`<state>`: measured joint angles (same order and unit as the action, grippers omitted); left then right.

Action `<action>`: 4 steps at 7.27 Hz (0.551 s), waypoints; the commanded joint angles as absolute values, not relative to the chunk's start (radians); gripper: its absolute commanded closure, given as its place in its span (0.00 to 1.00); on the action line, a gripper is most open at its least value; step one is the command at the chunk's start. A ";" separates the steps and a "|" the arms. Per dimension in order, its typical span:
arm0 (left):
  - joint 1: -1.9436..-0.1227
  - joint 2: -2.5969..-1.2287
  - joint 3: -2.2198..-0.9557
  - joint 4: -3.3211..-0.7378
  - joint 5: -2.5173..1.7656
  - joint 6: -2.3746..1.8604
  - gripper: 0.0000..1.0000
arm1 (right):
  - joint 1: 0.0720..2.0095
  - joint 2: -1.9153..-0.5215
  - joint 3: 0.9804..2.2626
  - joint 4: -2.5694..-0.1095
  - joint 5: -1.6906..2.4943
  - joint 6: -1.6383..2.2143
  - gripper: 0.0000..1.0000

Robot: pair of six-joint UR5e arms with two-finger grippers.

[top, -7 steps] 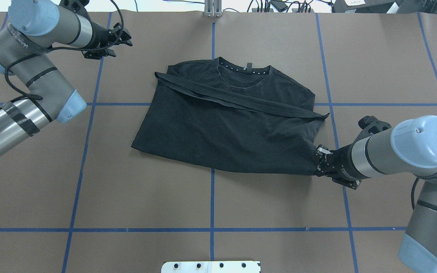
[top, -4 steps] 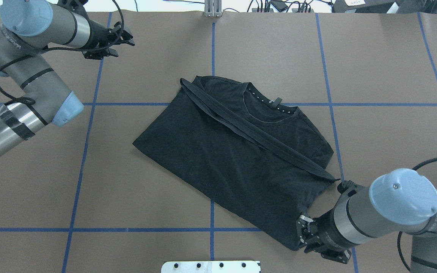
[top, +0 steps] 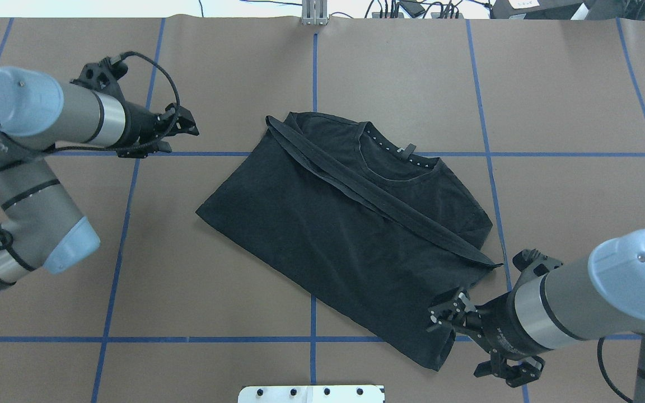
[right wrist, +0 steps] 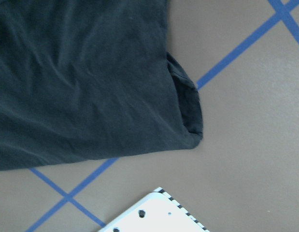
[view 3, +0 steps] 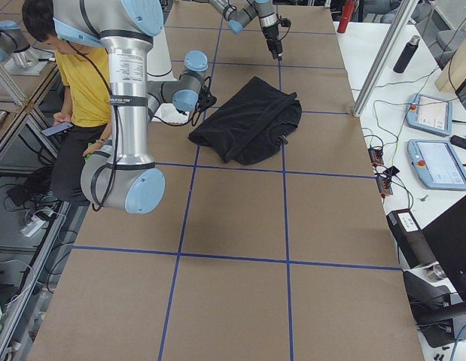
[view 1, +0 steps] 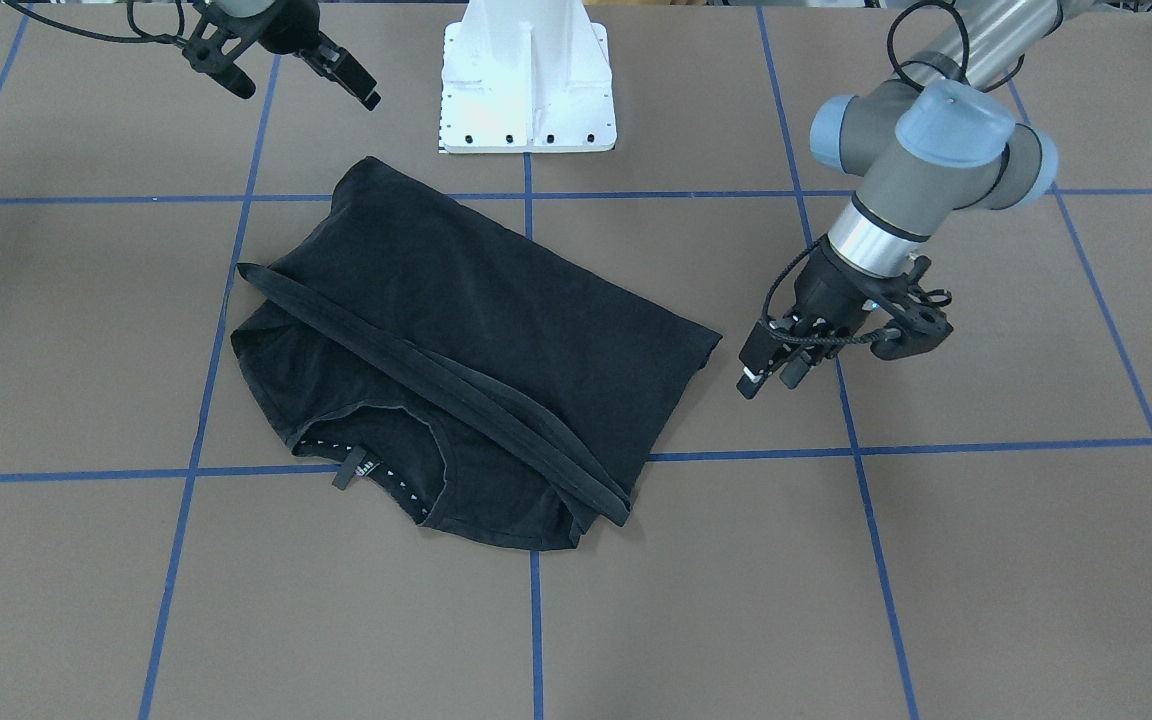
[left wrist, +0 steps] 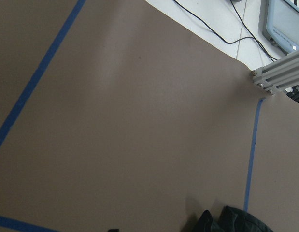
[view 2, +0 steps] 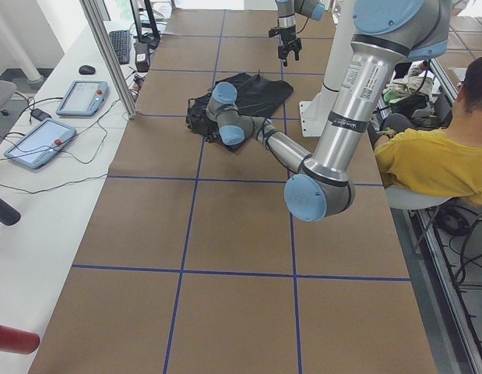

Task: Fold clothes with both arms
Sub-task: 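Grasp the shirt edge nearest the left gripper while the right gripper holds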

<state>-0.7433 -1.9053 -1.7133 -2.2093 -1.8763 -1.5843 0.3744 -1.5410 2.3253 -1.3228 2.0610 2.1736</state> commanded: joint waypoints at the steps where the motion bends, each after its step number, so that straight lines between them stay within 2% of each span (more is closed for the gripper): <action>1: -0.599 -1.832 -1.770 -2.204 -1.798 -1.661 0.25 | 0.475 -1.482 2.307 -1.325 2.052 2.151 0.00; 4: -0.534 -1.854 -1.734 -2.204 -1.764 -1.664 0.25 | 0.479 -1.479 2.260 -1.327 2.049 2.111 0.00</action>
<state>-0.5595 -1.8395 -1.7484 -2.2045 -1.7870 -1.6624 0.4745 -1.4823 2.2673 -1.3274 2.0509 2.1186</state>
